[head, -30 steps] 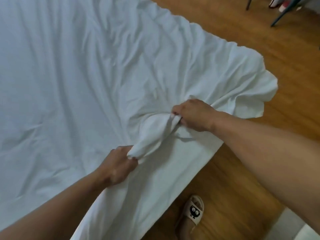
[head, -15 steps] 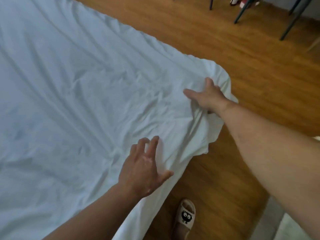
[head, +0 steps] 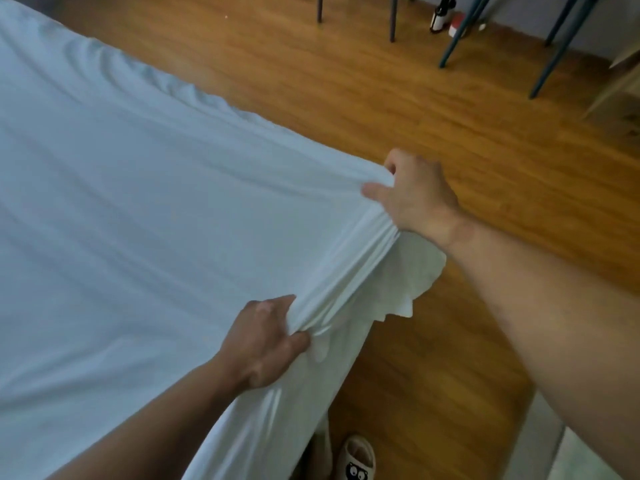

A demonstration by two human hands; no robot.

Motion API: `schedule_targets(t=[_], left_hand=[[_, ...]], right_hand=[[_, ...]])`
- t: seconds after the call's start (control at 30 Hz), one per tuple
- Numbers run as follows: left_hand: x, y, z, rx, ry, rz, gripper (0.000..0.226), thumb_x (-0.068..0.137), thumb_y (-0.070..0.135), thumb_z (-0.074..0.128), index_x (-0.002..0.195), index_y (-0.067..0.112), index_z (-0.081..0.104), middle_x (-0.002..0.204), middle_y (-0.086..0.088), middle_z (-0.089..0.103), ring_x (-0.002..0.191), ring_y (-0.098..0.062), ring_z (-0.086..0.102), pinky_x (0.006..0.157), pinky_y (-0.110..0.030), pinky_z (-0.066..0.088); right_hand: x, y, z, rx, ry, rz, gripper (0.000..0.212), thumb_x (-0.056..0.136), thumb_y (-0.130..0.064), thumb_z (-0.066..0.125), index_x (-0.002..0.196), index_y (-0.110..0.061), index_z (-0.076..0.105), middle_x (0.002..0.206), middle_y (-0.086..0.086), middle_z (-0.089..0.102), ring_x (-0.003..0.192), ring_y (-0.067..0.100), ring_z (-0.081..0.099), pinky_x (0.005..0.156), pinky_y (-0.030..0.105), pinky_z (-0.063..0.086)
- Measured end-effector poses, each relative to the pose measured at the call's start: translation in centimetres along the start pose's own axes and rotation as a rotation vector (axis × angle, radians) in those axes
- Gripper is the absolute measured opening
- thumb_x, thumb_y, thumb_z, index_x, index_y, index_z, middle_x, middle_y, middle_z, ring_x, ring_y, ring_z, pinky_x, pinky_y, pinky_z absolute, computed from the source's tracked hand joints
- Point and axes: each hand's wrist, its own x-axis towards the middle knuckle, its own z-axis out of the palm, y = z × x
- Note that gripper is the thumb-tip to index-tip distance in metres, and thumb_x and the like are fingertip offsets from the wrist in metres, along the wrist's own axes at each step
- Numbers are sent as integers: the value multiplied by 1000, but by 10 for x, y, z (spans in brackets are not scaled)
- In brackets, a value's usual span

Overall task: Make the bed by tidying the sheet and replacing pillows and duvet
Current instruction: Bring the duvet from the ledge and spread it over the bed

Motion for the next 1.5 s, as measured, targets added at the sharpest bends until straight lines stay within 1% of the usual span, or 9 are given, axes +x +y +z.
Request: schedule_targets(t=[0.2,0.43,0.57,0.7,0.87,1.03,1.27,1.37,1.5], left_hand=[[57,-4,17,316,-482,-121,93,60,101,44,109,23,53,105,-2,65,98,-25,61,87,-36,48],[96,8,-15,315,-717,-93,88,60,102,41,89,21,58,108,0,63,99,-20,59,90,-35,48],[143,44,-47,288,-301,78,63,80,87,43,78,25,54,89,7,62,89,-16,60,82,-35,51],[195,43,-53,352,354,243,73,79,79,50,130,28,53,129,-1,56,119,-27,53,98,-44,46],[204,52,5,547,100,-11,84,96,75,13,162,24,11,170,-11,-2,156,-32,-5,121,-64,6],[208,80,26,550,-63,-66,84,90,83,7,156,40,-20,160,-1,-38,144,-25,-42,116,-63,-20],[210,72,36,476,47,-15,82,90,84,30,159,44,13,170,-2,-3,156,-30,-9,118,-64,-5],[211,68,33,442,75,-12,84,88,83,39,159,43,18,170,-1,2,156,-29,-5,118,-65,1],[209,72,33,397,133,-2,82,89,77,47,158,36,29,169,-2,12,156,-30,6,116,-68,14]], right_hand=[[6,60,51,370,16,408,48,86,-65,62,107,-22,60,99,-6,65,94,17,62,76,30,44],[70,42,80,413,-167,630,80,77,-68,69,134,-12,60,130,6,64,119,28,60,98,34,47],[67,35,85,224,-104,408,55,90,-55,64,125,-13,59,127,9,66,119,32,59,96,36,47],[96,70,22,185,-255,227,45,84,-59,68,107,-21,72,103,-3,74,99,21,68,79,32,51],[95,135,12,92,-82,404,59,73,-73,61,87,-16,69,81,-3,69,79,23,66,69,36,54],[116,176,77,317,-492,648,51,80,-50,76,100,-7,57,105,3,66,93,24,64,74,32,47],[201,148,101,669,-782,789,125,41,-90,76,145,-27,48,143,-4,55,127,24,56,108,46,43],[192,97,125,541,-929,539,77,63,-67,82,118,-17,66,122,-2,68,111,22,65,97,38,52],[220,107,76,312,-585,280,59,67,-52,84,109,-13,69,107,0,73,97,22,68,85,35,55]])
